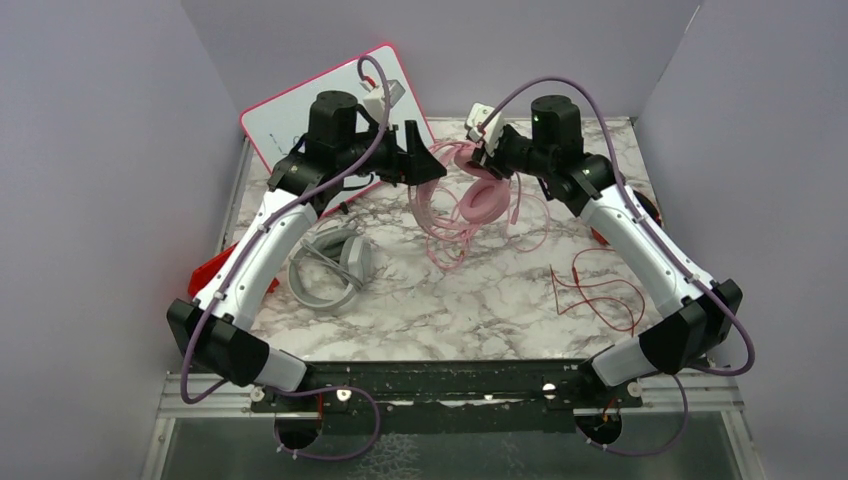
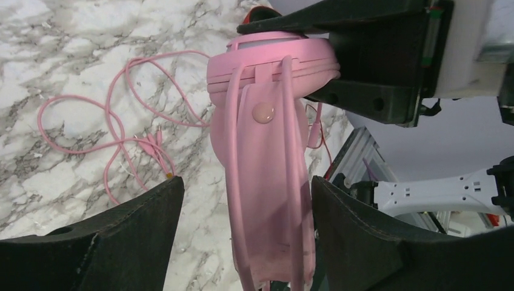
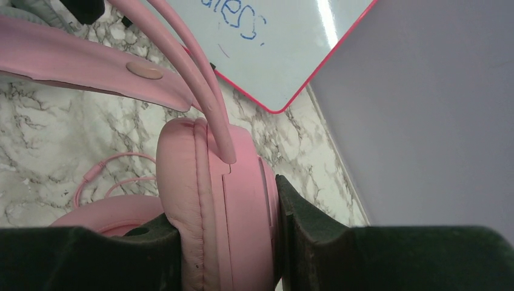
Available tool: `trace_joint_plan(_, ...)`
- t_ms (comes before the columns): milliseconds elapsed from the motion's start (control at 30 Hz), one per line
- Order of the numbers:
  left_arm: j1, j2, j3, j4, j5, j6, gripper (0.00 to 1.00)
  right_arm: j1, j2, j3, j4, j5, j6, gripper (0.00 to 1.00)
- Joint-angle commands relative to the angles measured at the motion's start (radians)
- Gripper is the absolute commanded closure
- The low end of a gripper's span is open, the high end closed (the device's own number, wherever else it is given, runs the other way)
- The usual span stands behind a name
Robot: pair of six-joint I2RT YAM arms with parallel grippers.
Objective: Wrap the headphones
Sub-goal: Pick up the headphones from the center of the board.
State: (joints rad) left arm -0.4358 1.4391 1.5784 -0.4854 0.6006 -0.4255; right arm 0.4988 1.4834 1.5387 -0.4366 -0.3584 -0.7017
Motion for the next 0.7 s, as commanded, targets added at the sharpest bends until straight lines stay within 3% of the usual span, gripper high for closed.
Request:
trace_joint_plan(0, 0.0, -0.041, -0.054, -0.009, 0.043, -0.003, 0.24, 0.014, -0.049, 0.003, 0.069, -0.017, -0.021, 0.99)
trace_joint_plan(133, -0.001, -0.048, -0.105, 0.003, 0.05, -0.013, 0.03, 0.023, -0.039, 0.02, 0.061, -0.002, -0.012, 0.99)
trace_joint_plan(267, -0.002, -0.028, -0.123, 0.019, 0.057, -0.016, 0.02, 0.034, -0.026, 0.038, 0.042, 0.0, -0.01, 0.99)
trace_joint_plan(467, -0.001, -0.012, -0.125, 0.067, 0.12, -0.043, 0.29, 0.046, -0.018, 0.029, 0.048, 0.012, -0.017, 0.99)
trace_joint_plan(567, 0.004, -0.012, -0.135, 0.068, 0.169, -0.049, 0.32, 0.046, -0.013, 0.023, 0.067, 0.041, 0.003, 0.98)
trace_joint_plan(667, 0.009, -0.039, -0.17, 0.068, 0.167, -0.047, 0.11, 0.046, -0.011, 0.021, 0.077, 0.054, 0.02, 0.98)
